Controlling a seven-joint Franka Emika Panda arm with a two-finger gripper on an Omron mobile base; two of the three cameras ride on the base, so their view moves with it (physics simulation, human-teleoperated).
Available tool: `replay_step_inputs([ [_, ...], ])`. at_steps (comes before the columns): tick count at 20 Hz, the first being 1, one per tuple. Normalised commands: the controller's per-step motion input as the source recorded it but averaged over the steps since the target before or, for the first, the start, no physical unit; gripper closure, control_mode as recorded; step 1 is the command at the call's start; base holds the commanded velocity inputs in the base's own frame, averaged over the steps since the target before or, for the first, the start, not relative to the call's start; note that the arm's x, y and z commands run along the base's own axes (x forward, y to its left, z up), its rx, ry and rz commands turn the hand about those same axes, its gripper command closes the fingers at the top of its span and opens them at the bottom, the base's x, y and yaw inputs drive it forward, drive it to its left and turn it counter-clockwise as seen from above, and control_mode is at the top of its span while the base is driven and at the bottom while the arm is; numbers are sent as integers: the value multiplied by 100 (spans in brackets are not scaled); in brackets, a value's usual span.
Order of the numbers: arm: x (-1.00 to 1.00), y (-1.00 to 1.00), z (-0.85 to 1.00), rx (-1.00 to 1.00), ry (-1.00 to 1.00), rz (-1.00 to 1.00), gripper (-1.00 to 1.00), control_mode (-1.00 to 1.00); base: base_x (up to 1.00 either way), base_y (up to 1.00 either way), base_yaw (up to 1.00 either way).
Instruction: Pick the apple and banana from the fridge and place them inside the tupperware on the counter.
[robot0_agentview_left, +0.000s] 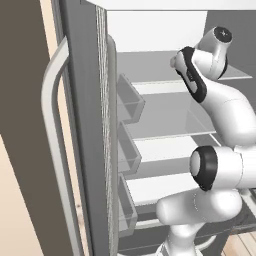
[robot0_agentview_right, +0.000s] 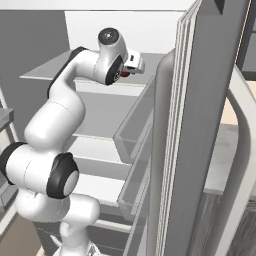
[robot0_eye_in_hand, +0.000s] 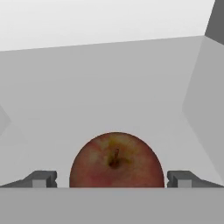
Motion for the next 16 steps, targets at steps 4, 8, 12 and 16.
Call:
replay_step_inputs([
  [4,6,-3,-15,0,0,0,-100,-100,0,0,0],
  [8,4,0,-21,0,0,0,-100,-100,0,0,0],
  [12,5,0,-26,0,0,0,100,-100,0,0,0],
  [16,0,0,-20,0,5,2,100,-100,0,0,0],
])
